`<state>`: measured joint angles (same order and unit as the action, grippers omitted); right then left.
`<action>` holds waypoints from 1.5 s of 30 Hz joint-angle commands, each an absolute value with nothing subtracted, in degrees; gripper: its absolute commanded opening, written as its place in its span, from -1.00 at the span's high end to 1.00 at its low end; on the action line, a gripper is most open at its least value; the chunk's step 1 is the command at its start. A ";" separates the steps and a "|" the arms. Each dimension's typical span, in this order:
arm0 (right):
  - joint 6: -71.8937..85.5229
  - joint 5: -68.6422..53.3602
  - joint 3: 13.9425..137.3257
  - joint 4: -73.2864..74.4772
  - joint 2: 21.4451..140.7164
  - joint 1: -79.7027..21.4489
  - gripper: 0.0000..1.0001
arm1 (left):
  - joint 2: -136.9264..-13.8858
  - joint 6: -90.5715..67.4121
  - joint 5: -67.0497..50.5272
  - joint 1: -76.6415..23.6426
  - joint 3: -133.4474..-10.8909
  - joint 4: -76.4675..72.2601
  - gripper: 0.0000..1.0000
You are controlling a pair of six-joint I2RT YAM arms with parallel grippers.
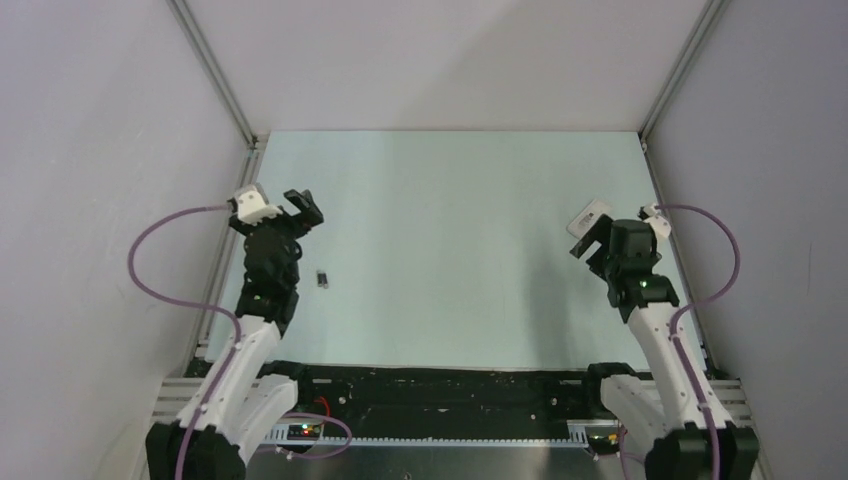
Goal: Load the batteries into the remote control
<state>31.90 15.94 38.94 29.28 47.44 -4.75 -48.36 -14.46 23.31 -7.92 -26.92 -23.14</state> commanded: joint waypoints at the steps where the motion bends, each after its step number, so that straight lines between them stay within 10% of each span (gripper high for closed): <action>1: 34.30 6.85 41.37 22.30 54.90 3.83 -0.99 | -43.18 -26.01 14.57 -8.22 -37.61 1.82 -0.97; 9: 35.78 5.30 49.28 16.13 72.20 6.61 -0.98 | -42.16 -21.86 -10.89 -8.16 -46.72 19.01 -0.97; 45: 34.07 12.25 86.54 35.20 117.94 2.64 -0.87 | -39.13 -20.41 -3.49 -9.11 -41.63 26.69 -0.97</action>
